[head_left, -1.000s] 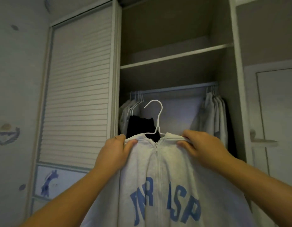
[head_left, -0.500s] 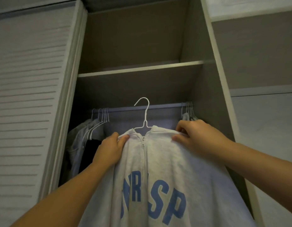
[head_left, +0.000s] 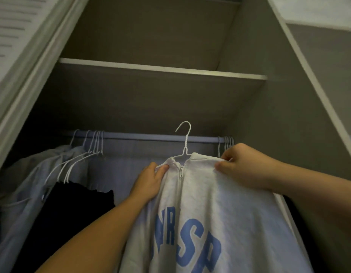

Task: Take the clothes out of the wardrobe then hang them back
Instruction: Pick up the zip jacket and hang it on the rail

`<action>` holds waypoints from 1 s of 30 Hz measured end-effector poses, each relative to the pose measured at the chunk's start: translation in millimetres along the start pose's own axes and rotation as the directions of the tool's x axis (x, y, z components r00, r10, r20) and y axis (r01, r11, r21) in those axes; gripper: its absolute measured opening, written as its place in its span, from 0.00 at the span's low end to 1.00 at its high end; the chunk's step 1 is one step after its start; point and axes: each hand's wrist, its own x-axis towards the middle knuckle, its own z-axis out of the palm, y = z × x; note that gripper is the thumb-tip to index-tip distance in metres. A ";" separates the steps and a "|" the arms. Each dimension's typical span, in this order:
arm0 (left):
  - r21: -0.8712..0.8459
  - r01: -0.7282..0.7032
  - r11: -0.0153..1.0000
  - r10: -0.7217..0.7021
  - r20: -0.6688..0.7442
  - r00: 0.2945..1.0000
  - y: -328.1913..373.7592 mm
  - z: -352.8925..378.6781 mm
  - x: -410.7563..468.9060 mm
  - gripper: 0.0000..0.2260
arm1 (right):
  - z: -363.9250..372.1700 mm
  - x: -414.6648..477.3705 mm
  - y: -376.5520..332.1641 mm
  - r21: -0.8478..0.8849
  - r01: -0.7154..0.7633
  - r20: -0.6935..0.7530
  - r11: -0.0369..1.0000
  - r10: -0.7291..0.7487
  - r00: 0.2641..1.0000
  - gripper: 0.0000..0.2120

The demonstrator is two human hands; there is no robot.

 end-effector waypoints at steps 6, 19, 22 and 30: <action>-0.006 -0.003 1.000 0.003 -0.053 0.999 -44.7 14.9 66.7 0.18 | 42.5 56.9 -28.6 0.050 -0.016 -0.201 0.999 0.025 0.979 0.13; -0.452 0.108 0.885 -0.089 0.063 0.994 -95.2 27.0 114.0 0.47 | 128.9 150.7 -76.0 0.131 -0.070 -0.252 0.989 0.101 0.962 0.08; -0.476 0.159 0.865 -0.094 0.158 0.983 -107.1 37.1 117.2 0.48 | 141.0 158.9 -76.3 0.148 -0.108 -0.227 0.983 0.140 0.964 0.09; -0.531 0.149 0.834 -0.008 0.258 0.966 -109.3 52.2 101.8 0.46 | 150.4 153.2 -62.9 0.140 -0.188 -0.163 0.972 0.210 0.964 0.12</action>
